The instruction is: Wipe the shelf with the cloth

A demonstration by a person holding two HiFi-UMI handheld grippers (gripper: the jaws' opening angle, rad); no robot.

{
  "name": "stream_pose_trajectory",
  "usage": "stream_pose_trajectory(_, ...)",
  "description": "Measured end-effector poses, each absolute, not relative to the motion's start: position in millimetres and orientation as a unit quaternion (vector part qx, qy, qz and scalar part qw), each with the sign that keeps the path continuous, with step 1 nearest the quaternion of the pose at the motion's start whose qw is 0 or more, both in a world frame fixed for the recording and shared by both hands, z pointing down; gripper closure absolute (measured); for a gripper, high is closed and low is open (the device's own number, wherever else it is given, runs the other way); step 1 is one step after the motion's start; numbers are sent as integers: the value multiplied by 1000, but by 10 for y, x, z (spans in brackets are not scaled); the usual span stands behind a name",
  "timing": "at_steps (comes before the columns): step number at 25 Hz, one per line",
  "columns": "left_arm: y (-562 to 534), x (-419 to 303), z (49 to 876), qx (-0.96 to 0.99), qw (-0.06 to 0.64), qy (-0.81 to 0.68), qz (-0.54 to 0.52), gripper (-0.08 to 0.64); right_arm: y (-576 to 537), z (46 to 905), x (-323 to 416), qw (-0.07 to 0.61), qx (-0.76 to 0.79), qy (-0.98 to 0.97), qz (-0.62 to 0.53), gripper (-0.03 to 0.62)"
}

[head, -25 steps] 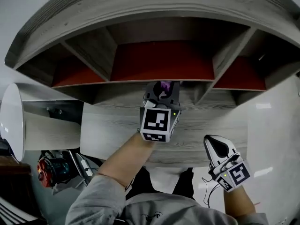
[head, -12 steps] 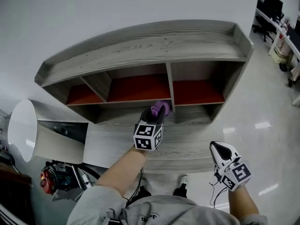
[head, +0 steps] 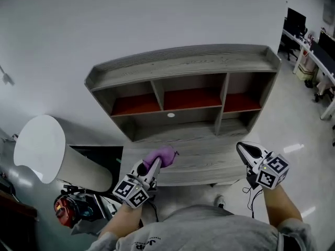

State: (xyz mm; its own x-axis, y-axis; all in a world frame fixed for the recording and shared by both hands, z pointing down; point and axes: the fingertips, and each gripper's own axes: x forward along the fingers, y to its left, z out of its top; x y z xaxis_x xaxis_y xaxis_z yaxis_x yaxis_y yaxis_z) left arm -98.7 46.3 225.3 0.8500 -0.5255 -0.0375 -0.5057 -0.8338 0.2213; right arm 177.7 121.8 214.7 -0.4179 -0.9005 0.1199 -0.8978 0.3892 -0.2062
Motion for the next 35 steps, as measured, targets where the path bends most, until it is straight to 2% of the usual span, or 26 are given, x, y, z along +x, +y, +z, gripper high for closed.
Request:
stream_pose_trajectory(3,795,-1657,2145,965,87,-240,-55,489,1393,2188,1124,27,-532,831,-158,571)
stream_pose_trajectory(5,916,-2044,2134,964,102,-238,-62,489,1469,2270,767,31,-525,831,-183,571)
stream_pose_trajectory(10,1159,-2531,2126,948,148,-269,-86,489,1692,2229,500,9,-523,832,-183,571)
stream_pose_trajectory(15,1345,-2461,1960,934,153,-304,-109,489,1901,2087,698,0,-518,841,-156,571)
stream_pose_trajectory(24,1688,-1814,1904,944,153,-275,-102,489,2049,1979,957,-14,-512,851,-117,575)
stream_pose_trajectory(35,1667,-1772,1901,948,152,-267,-86,489,2053,2005,919,-8,-508,854,-112,575)
